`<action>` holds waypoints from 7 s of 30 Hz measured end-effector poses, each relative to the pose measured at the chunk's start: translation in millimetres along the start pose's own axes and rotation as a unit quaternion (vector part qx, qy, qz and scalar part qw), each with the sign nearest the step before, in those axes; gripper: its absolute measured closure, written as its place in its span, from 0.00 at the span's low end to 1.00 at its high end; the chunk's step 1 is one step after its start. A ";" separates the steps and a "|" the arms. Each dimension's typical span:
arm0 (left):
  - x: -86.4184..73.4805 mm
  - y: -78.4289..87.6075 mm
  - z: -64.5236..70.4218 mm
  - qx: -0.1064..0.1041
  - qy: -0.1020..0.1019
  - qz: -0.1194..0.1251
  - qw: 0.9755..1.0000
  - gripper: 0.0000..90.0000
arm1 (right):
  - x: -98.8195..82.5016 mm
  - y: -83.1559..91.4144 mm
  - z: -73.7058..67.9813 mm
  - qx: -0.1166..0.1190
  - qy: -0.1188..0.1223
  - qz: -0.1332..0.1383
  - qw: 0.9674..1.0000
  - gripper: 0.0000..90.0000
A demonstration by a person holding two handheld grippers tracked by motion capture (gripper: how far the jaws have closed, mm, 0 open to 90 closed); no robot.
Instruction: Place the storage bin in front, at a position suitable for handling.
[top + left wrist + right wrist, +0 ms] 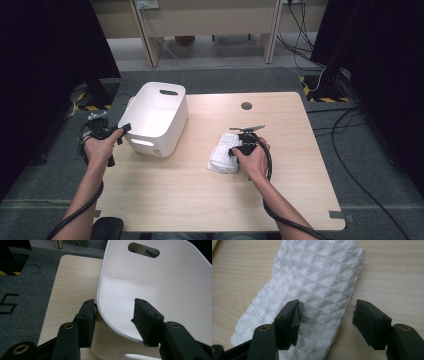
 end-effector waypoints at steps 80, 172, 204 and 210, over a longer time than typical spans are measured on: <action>-13.4 14.8 80.1 -0.081 -0.030 -0.045 0.995 0.59 | 4.2 66.2 40.8 0.057 0.051 0.005 0.997 0.91; -136.1 42.0 269.9 -0.347 -0.285 -0.064 0.891 0.81 | -10.3 93.5 -83.5 0.224 0.055 0.018 0.973 0.85; -122.5 68.3 249.0 -0.348 -0.288 -0.057 0.890 0.83 | -5.1 85.8 -82.7 0.177 0.107 0.023 0.978 0.78; -120.3 73.1 228.6 -0.336 -0.293 -0.056 0.893 0.84 | 13.0 96.4 -84.3 0.179 0.105 0.063 0.976 0.68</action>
Point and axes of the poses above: each handheld gripper's, and its own axes: y roughly backward along the jaws, x roughly out of its top, z roughly to its right, the point moved 7 cm from there along -y, roughly forward along the jaws, and after that the axes turned 15 degrees about z, right-handed, at the moved point
